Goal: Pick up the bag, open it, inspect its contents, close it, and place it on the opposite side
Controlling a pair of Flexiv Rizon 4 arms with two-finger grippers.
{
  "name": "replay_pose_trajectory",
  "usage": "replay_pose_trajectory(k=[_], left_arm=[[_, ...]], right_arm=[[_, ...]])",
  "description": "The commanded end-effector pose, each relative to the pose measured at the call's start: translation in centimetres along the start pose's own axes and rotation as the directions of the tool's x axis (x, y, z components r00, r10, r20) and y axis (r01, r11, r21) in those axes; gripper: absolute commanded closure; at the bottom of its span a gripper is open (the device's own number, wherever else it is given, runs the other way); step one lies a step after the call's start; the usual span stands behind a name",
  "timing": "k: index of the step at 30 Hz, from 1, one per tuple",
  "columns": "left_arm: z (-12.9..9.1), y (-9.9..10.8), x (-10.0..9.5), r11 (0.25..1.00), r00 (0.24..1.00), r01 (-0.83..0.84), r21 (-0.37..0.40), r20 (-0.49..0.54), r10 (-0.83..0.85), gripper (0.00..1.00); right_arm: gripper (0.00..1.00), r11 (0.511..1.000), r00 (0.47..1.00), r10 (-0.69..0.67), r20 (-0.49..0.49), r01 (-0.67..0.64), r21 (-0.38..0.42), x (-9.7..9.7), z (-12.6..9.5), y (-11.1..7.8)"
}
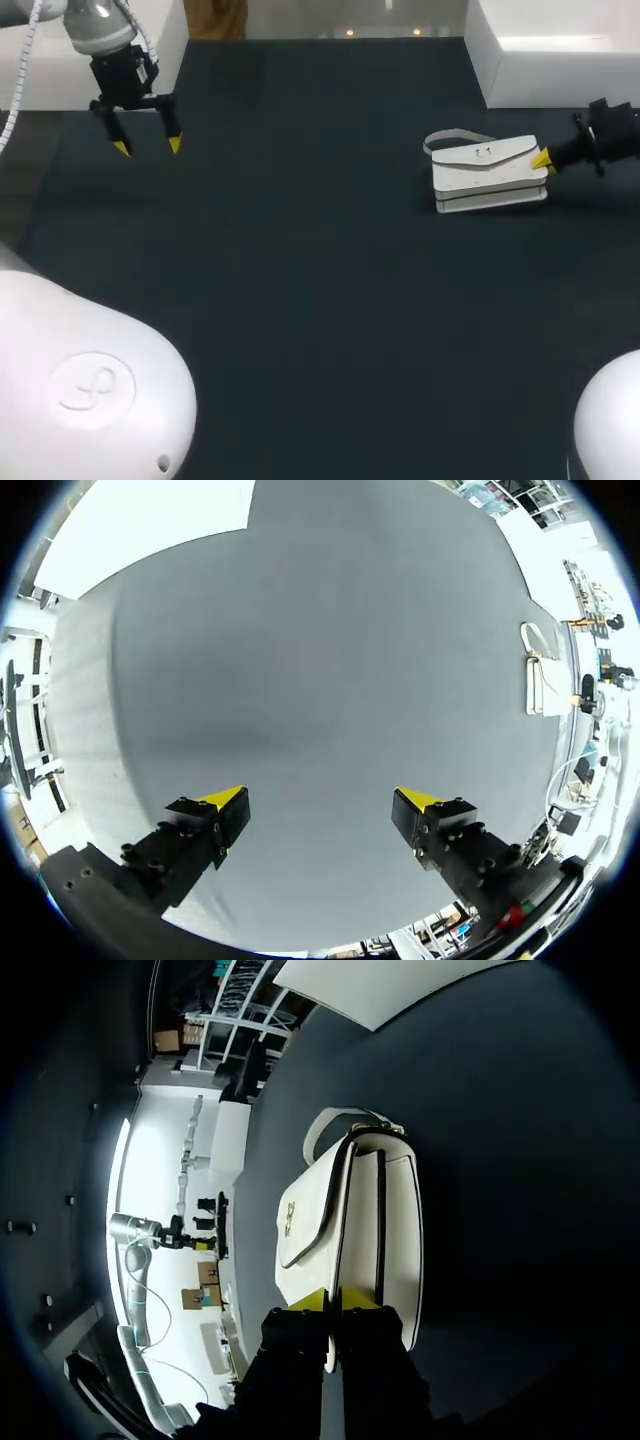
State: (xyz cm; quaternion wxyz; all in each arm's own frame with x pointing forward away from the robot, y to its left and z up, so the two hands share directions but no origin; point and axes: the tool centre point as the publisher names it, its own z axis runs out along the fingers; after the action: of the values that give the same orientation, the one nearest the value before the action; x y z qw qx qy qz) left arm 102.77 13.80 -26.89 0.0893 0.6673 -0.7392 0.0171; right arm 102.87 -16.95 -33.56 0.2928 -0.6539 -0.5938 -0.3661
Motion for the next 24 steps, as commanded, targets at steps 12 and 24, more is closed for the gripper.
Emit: replay_pose_trajectory(k=[12, 24], left_arm=[[-1.2, 0.6, -0.2, 1.000, 0.999, 0.011, -0.017, 0.040, -0.011, 0.00], [-2.4, 0.5, -1.6, 1.000, 0.995, 0.001, 0.027, 0.099, -0.004, 0.00]], right_arm=[[1.00, 0.999, 1.000, 0.008, -0.001, -0.008, 0.032, -0.3, -0.9, 0.9], [1.00, 0.999, 0.998, 0.003, 0.059, 0.000, -0.044, -3.0, -5.0, 4.2]])
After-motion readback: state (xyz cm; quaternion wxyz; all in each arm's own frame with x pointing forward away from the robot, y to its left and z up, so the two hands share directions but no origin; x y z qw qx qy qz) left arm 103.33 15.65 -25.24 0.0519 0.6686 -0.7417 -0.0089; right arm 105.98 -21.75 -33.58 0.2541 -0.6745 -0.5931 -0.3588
